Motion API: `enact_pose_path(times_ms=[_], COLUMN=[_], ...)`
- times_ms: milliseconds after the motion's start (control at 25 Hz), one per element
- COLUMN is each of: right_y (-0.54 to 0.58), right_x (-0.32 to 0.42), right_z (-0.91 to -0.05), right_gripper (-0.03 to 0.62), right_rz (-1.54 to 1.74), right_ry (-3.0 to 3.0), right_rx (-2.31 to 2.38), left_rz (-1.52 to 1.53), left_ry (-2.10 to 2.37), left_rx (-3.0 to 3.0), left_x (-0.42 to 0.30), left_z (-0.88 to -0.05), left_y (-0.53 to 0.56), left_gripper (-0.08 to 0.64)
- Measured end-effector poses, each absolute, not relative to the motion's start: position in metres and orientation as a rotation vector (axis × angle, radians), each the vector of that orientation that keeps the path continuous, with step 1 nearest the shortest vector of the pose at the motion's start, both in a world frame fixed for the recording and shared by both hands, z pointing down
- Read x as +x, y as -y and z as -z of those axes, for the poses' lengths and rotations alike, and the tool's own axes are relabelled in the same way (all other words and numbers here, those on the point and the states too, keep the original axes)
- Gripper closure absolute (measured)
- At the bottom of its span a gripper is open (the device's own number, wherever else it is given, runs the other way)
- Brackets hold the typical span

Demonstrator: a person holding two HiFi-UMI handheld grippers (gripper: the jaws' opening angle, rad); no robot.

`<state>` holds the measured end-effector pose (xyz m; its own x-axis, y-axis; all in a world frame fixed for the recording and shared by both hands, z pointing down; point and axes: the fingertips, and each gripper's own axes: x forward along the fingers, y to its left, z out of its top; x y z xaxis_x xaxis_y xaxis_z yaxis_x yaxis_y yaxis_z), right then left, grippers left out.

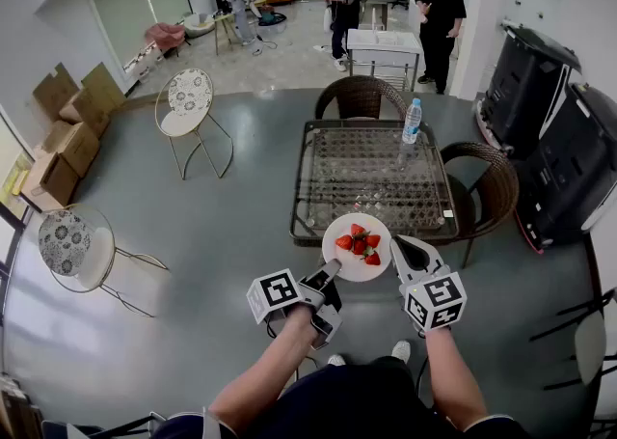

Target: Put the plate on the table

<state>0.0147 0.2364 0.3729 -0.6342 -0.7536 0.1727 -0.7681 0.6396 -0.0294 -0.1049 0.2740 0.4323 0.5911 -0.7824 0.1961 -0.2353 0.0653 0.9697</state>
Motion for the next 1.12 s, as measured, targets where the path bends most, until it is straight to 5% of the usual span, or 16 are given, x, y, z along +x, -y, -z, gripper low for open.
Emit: enact_pose_path(times_ms=[1120], right_y=[-0.234], right_x=[0.008], right_z=[-0.393], right_gripper=[0.588], right_rz=[-0.197], right_ry=[2.638], right_rx=[1.334], left_rz=[0.477], left_ry=[0.855], left_rx=[1.485], left_x=[-0.120], left_z=[-0.450], left_y=[-0.259], left_gripper=[0.543])
